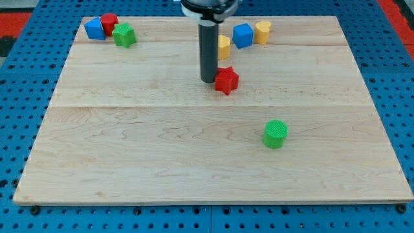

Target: Push the red star towards the bottom right

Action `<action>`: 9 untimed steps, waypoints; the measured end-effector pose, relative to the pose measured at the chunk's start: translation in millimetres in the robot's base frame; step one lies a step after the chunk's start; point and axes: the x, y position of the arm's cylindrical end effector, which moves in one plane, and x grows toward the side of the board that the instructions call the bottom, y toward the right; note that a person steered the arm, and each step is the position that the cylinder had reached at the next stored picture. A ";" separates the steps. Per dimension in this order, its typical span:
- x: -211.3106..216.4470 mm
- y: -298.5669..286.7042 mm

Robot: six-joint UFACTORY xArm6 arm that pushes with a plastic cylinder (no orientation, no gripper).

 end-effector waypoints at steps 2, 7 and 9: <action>-2.4 36.7; 69.4 110.7; 89.2 157.5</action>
